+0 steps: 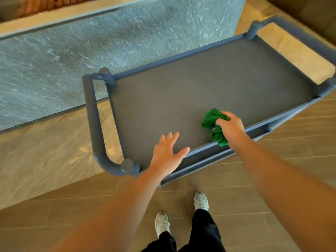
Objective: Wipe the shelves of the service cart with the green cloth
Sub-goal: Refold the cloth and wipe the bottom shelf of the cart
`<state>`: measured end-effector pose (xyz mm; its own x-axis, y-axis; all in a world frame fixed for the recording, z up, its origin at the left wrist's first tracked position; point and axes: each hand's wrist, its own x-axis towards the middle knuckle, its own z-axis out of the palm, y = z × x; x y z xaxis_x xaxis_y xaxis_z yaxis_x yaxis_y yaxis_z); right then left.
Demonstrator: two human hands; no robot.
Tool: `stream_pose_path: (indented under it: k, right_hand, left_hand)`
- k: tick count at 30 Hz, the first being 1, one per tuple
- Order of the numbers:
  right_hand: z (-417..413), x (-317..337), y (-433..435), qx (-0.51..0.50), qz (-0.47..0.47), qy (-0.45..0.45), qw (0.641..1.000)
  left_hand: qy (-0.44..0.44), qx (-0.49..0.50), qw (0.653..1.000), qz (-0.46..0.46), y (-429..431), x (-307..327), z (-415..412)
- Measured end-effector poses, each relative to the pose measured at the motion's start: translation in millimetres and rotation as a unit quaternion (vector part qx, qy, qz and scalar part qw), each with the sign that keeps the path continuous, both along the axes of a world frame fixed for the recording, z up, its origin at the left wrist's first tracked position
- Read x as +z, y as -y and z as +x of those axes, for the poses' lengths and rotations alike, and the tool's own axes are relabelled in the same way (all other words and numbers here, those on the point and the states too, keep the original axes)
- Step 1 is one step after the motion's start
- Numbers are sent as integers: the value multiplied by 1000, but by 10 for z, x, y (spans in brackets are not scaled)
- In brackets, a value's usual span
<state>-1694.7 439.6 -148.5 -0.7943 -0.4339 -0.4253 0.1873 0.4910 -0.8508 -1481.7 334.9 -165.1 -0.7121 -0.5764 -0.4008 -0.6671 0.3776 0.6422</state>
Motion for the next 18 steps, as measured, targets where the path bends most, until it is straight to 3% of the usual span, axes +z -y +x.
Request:
stream_pose_path:
  k: [3,8,12,18]
  right_hand:
    - [399,106,-21,-86,-90,78,989]
    - [972,390,-156,-82,-157,82,981]
    - [1291,694,-344,-51,-179,65,980]
    - [1644,1155,-659,-18,-248,58,967]
  left_hand:
    - [-44,-7,999,-22,138,197,421]
    - [-96,-49,992,-60,154,591,847]
    - [-159,17,987,-22,-11,878,1042]
    - [-288,125,947,70,-504,1220,1334]
